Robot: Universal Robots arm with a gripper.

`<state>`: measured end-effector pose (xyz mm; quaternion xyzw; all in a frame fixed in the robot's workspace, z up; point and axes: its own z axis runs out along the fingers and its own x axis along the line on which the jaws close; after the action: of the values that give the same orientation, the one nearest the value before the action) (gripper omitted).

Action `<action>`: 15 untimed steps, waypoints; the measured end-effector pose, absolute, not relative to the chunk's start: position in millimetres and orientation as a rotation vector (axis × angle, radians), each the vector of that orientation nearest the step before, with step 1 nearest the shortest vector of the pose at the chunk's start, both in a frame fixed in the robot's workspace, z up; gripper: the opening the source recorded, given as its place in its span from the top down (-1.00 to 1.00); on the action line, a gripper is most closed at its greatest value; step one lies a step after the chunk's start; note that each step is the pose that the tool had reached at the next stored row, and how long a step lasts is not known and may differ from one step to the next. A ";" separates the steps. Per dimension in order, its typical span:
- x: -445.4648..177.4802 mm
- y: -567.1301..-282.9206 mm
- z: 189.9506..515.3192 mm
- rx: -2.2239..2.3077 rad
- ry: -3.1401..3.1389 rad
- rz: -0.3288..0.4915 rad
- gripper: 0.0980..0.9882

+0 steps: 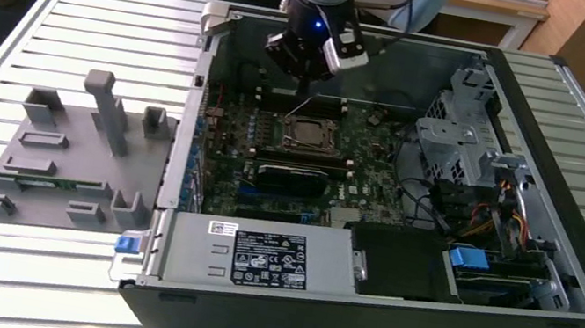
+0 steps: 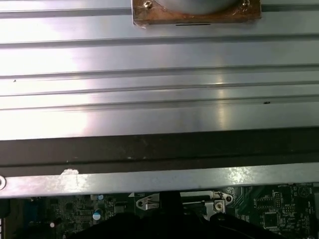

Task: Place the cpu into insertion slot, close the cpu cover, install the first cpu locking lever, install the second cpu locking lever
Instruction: 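Install the first cpu locking lever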

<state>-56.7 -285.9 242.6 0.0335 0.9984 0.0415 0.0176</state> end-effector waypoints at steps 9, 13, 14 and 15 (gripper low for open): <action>-48.1 -285.7 239.7 0.103 3.102 0.129 0.98; -46.3 -285.6 237.4 0.103 3.102 0.129 0.98; -45.6 -285.6 236.8 0.103 3.102 0.129 0.98; -44.6 -285.6 236.1 0.103 3.102 0.128 0.98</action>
<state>-44.6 -285.6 236.1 0.0333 0.9984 0.0413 0.0176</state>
